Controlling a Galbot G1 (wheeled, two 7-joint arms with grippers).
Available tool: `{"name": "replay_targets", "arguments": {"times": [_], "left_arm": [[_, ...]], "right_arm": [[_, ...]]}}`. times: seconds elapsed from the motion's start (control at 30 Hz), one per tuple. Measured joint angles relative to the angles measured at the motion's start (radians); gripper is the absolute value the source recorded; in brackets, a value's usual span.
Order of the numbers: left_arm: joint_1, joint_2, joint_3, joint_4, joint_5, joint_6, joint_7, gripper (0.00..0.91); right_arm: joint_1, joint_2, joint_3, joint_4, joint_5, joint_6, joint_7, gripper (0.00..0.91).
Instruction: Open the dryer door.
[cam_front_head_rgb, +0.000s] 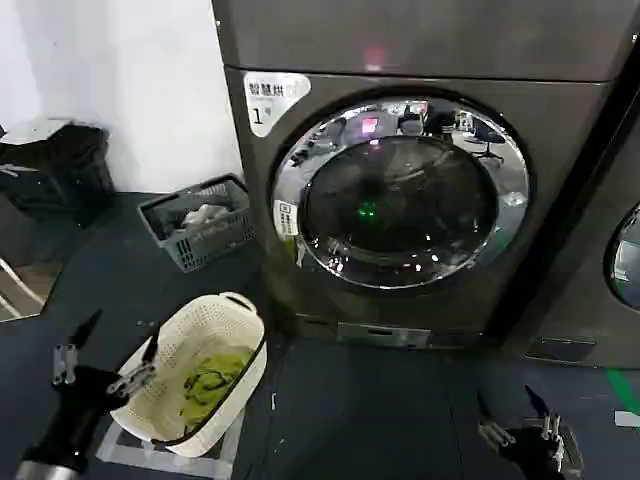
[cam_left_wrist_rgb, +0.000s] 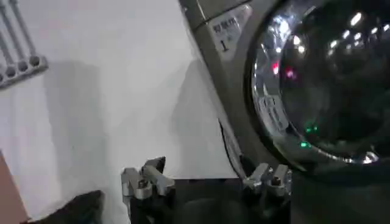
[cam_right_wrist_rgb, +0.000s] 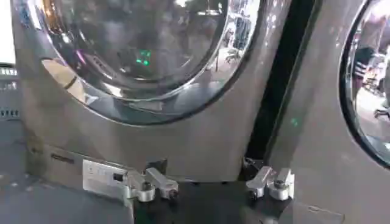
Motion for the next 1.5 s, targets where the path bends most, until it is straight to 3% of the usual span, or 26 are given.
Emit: {"name": "replay_targets", "arguments": {"times": [0.2, 0.53, 0.8, 1.07, 1.2, 1.5], "left_arm": [[0.002, -0.003, 0.006, 0.0, 0.0, -0.006, -0.001, 0.907], [0.005, -0.004, 0.002, 0.0, -0.005, 0.005, 0.013, 0.907], [0.012, -0.022, 0.025, -0.011, 0.04, -0.006, 0.018, 0.907], [0.012, -0.036, 0.036, -0.04, 0.06, -0.008, 0.023, 0.907], [0.013, -0.038, 0.036, -0.039, 0.065, -0.009, 0.022, 0.907], [0.014, -0.042, 0.041, -0.025, 0.083, -0.025, 0.022, 0.907]], "right_arm": [[0.062, -0.097, 0.015, -0.007, 0.09, -0.03, -0.032, 0.907], [0.29, -0.384, -0.061, -0.067, 0.317, -0.077, -0.102, 0.907], [0.515, -0.521, -0.243, -0.124, 0.411, -0.082, -0.136, 0.907], [0.776, -0.53, -0.491, -0.209, 0.457, -0.078, -0.179, 0.907], [0.894, -0.505, -0.591, -0.295, 0.467, -0.051, -0.211, 0.907], [1.104, -0.441, -0.765, -0.47, 0.465, -0.046, -0.222, 0.907]]}}
